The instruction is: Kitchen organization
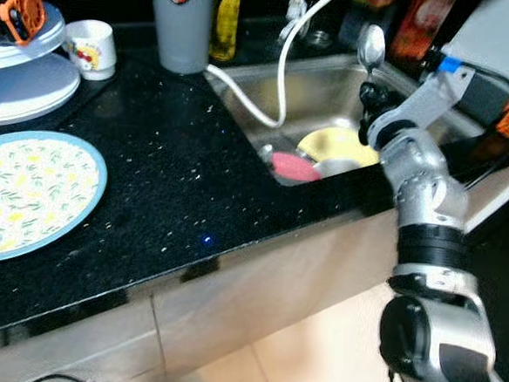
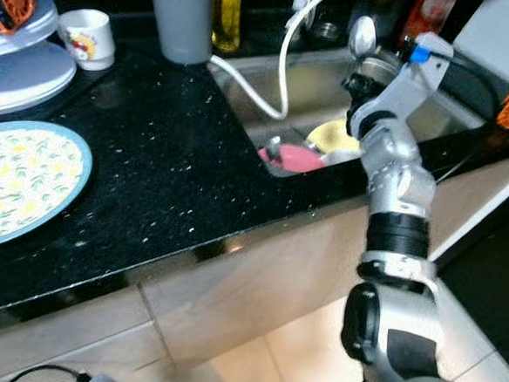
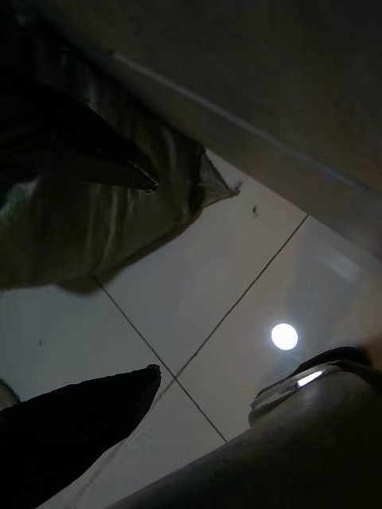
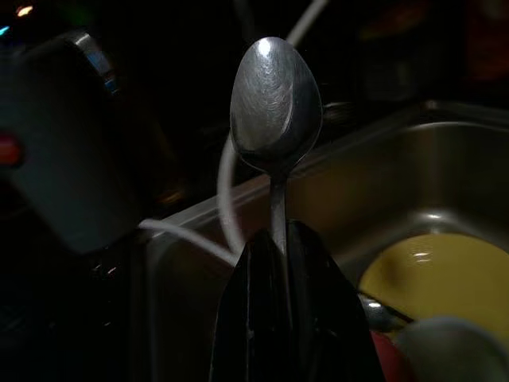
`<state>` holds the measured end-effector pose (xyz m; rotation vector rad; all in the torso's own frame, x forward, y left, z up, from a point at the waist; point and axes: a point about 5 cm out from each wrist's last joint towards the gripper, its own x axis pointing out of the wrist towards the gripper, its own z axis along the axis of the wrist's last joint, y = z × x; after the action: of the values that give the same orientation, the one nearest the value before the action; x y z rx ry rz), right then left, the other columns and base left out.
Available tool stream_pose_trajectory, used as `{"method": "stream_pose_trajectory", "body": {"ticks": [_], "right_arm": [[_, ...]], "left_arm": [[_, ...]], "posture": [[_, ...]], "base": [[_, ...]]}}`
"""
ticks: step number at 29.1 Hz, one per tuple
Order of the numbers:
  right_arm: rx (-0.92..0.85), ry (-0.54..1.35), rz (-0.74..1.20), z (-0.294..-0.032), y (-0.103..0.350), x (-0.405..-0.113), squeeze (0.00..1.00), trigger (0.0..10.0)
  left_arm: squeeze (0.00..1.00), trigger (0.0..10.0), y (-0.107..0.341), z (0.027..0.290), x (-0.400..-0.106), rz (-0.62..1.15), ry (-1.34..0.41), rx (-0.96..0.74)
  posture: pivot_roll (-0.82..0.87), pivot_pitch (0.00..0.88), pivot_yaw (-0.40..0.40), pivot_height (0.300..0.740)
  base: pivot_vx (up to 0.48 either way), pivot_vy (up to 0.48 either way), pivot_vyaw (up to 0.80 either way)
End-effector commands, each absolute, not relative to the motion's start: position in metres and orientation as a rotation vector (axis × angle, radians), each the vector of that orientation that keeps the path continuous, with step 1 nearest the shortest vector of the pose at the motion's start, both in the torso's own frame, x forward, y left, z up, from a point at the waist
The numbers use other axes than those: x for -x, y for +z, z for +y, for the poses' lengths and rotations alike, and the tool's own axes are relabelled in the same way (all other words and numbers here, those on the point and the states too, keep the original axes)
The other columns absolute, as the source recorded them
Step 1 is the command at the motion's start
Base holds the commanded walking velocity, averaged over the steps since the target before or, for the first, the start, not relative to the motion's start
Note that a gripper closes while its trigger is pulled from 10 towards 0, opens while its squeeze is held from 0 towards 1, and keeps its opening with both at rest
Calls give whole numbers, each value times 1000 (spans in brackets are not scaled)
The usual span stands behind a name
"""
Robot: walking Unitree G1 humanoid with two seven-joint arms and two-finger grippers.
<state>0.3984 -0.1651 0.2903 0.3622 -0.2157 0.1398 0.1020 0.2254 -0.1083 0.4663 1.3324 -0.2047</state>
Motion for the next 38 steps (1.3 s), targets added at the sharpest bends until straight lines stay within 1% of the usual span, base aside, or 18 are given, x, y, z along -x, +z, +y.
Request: {"method": "stream_pose_trajectory", "body": {"ticks": [1, 6, 15, 16, 19, 25, 31, 32, 33, 36, 38], "right_arm": [[-340, 167, -197, -155, 284, -399, 0, 10000], [-311, 191, -178, -145, 274, -398, 0, 10000], [-276, 200, -170, -142, 267, -397, 0, 10000], [-237, 242, -165, -139, 267, -395, 0, 10000], [-200, 262, -161, -136, 267, -394, 0, 10000], [-185, 251, -170, -136, 268, -395, 0, 10000], [-172, 208, -145, -140, 265, -397, 0, 10000], [-153, 201, -134, -141, 265, -398, 0, 10000], [-93, 180, -105, -143, 262, -399, 0, 10000], [-67, 171, -95, -144, 261, -400, 0, 10000], [47, 148, -27, -150, 256, -403, 0, 10000]], "left_arm": [[0, 10000, -112, 219, -92, 1357, -227, -440], [0, 10000, -111, 221, -93, 1356, -224, -441], [0, 10000, -110, 224, -96, 1354, -230, -445], [0, 10000, -110, 223, -97, 1352, -233, -445], [0, 10000, -110, 222, -99, 1351, -235, -444], [0, 10000, -110, 219, -101, 1345, -237, -443], [0, 10000, -110, 218, -102, 1338, -226, -448], [0, 10000, -110, 217, -102, 1339, -228, -446], [0, 10000, -110, 216, -102, 1340, -234, -439], [0, 10000, -110, 215, -102, 1341, -236, -436], [0, 10000, -111, 213, -101, 1342, -242, -428]], "posture": [[80, 93, -48, 740], [74, 98, -44, 740], [66, 96, -38, 740], [66, 96, -40, 740], [66, 95, -42, 740], [67, 90, -49, 740], [67, 82, -56, 740], [68, 79, -59, 740], [68, 75, -62, 740], [68, 75, -63, 740], [68, 73, -67, 740]], "base": [[0, -326, 0], [247, -357, 0], [310, -362, 0], [311, -364, 800], [312, -363, 800], [311, -354, 800], [0, 0, 68], [0, 0, 0], [0, 0, 0], [0, 0, 0], [0, 0, 0]]}}
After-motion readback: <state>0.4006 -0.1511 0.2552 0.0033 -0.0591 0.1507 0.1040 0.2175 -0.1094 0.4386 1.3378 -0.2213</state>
